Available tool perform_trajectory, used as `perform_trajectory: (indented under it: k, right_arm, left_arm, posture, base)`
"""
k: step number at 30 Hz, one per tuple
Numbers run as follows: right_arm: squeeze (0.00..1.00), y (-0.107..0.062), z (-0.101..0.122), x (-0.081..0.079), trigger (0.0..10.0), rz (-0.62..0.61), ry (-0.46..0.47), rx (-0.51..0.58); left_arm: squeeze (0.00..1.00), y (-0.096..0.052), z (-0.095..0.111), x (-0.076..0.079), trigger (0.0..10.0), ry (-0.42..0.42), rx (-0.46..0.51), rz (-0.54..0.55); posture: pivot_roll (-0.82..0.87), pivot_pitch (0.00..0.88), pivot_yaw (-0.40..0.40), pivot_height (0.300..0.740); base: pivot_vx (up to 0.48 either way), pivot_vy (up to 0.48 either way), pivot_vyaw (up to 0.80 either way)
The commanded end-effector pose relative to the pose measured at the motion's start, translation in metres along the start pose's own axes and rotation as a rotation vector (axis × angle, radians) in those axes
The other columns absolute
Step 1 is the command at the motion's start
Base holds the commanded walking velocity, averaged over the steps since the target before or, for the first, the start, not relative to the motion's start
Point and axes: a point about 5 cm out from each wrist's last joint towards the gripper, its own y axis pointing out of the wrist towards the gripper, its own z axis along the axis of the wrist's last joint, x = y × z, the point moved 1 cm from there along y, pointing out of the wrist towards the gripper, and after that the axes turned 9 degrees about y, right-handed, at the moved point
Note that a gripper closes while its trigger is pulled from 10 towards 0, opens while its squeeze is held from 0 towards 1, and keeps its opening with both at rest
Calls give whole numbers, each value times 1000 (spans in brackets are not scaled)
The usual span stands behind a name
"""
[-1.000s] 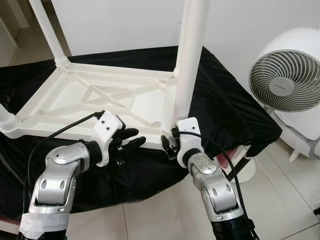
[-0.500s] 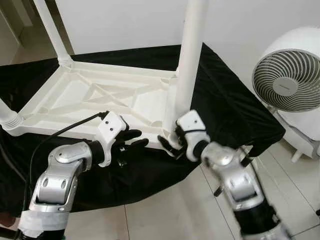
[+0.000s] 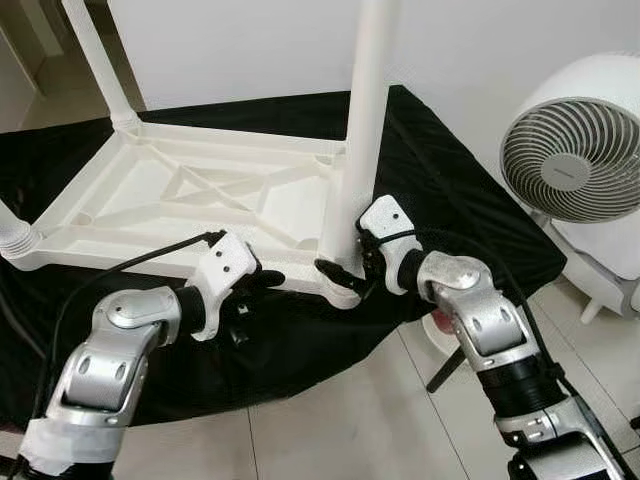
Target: Building children table
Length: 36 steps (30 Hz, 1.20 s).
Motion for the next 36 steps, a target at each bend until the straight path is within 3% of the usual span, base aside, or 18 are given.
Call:
perform_trajectory:
  k: [1,4,5,6,13,15,18,20,21,23,28,32,36]
  right_arm:
    - [0,4,-1,-4,10000,36,13,-7]
    - [0,5,-2,-3,10000,50,16,-9]
    - [0,7,-4,-3,4667,65,12,-14]
    - [0,9,-8,-3,0,75,23,-22]
    - [0,13,-14,-4,0,74,60,-31]
    - [0,16,-21,-1,0,-43,125,-52]
    - [0,16,-24,1,0,-99,153,-59]
    - [0,13,-29,4,0,-315,234,-58]
    - [0,13,-29,4,0,-315,234,-58]
    - [0,9,-32,3,0,-473,292,-54]
    - [0,4,-34,0,0,-593,336,-45]
    - [0,2,-40,-16,0,-836,476,-41]
    - [0,9,-40,-21,0,-882,539,-41]
  left_arm:
    - [0,-1,3,7,10000,16,17,-93]
    - [0,-1,3,7,10000,15,19,-96]
    - [0,-1,4,6,10000,13,29,-95]
    - [0,-1,8,5,10000,10,45,-92]
    - [0,-5,19,1,10000,14,79,-82]
    - [0,-7,23,-3,10000,18,88,-61]
    - [0,-8,24,-4,10000,19,90,-54]
    - [0,-9,25,-3,10000,14,96,-49]
    - [0,-9,25,-3,10000,14,96,-49]
    - [0,-9,24,-1,10000,6,98,-49]
    - [0,-7,24,0,10000,-1,98,-52]
    - [0,-4,24,2,10000,-14,102,-67]
    - [0,-4,26,1,10000,-12,104,-66]
  posture:
    - [-59,96,37,740]
    - [-58,95,37,740]
    - [-56,95,36,740]
    - [-56,93,36,740]
    - [-56,91,33,740]
    - [-55,89,28,740]
    - [-56,89,28,740]
    - [-57,91,24,740]
    - [-57,91,24,740]
    - [-63,96,27,740]
    - [-69,97,29,740]
    - [-74,97,32,740]
    - [-74,94,35,740]
  base:
    - [0,0,0]
    - [0,0,0]
    - [0,0,0]
    - [0,0,0]
    - [0,0,0]
    - [0,0,0]
    - [0,0,0]
    - [0,0,0]
    - [0,0,0]
    - [0,0,0]
    - [0,0,0]
    - [0,0,0]
    - [0,0,0]
